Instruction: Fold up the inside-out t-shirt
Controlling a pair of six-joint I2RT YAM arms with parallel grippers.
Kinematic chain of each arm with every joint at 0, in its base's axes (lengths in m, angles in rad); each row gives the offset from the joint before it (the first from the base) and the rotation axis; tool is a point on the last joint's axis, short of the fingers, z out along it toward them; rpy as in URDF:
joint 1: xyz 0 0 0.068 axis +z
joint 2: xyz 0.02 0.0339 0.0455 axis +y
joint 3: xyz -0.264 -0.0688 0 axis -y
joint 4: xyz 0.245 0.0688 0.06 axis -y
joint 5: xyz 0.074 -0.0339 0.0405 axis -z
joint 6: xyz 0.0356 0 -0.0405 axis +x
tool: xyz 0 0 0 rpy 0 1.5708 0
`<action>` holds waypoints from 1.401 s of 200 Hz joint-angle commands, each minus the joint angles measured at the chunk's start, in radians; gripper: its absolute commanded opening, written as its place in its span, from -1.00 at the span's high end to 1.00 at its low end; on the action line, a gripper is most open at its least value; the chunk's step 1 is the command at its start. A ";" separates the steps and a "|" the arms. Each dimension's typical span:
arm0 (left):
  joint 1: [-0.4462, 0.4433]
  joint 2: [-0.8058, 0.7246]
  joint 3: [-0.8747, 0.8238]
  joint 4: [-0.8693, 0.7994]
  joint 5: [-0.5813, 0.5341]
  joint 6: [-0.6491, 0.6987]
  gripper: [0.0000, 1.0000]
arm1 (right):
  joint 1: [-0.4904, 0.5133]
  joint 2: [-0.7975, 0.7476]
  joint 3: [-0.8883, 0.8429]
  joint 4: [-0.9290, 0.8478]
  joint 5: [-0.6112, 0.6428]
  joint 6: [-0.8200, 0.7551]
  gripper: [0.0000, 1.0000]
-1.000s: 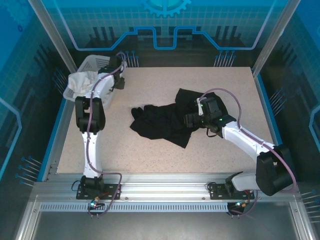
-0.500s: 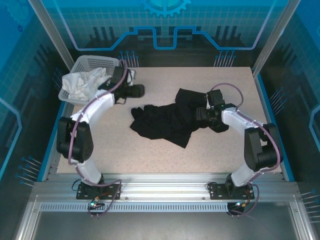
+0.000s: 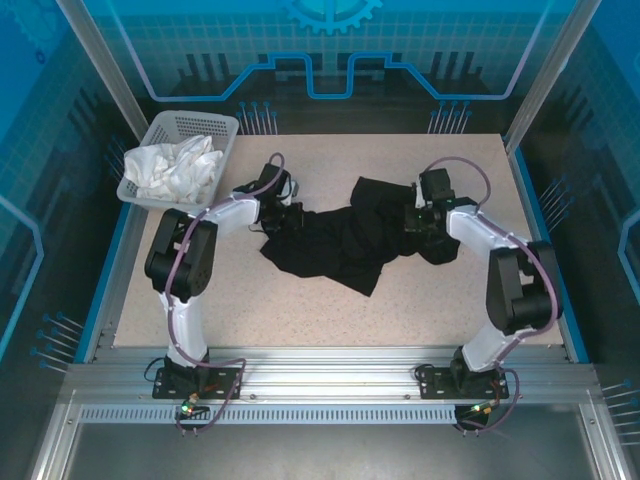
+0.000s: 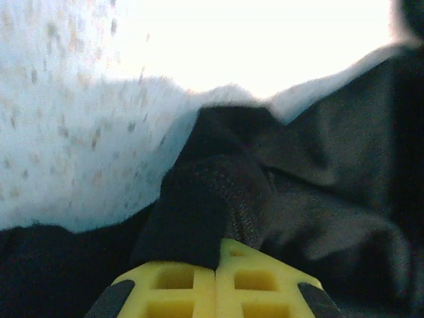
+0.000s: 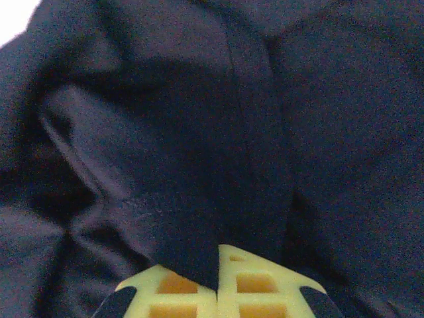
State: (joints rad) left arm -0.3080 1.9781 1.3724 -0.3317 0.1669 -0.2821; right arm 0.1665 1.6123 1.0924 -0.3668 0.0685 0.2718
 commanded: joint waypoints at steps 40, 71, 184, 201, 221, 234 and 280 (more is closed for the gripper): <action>0.114 -0.571 -0.025 0.199 0.040 -0.179 1.00 | -0.056 -0.471 0.149 0.009 -0.092 -0.047 1.00; 0.180 -0.796 0.015 0.243 -0.029 -0.224 1.00 | -0.075 -0.576 0.295 0.006 -0.067 -0.079 1.00; 0.221 -0.739 0.023 0.177 -0.092 -0.204 1.00 | -0.094 -0.569 0.402 -0.094 -0.288 -0.165 1.00; 0.215 -0.585 0.004 0.187 -0.077 -0.224 0.85 | -0.094 -0.514 0.397 -0.122 -0.275 -0.150 1.00; 0.210 -0.343 0.059 0.184 -0.065 -0.211 0.31 | -0.092 -0.406 0.366 -0.110 -0.276 -0.103 1.00; 0.211 -0.172 0.180 0.075 -0.105 -0.157 0.09 | -0.089 -0.308 0.376 -0.121 -0.285 -0.076 1.00; 0.091 -0.328 -0.126 0.127 -0.152 -0.127 -0.31 | -0.073 -0.088 0.401 -0.202 -0.255 -0.087 1.00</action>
State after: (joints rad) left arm -0.1101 1.9217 1.4467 -0.2504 0.0380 -0.4305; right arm 0.0856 1.5143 1.4857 -0.5117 -0.2089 0.1825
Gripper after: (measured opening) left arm 0.623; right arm 0.052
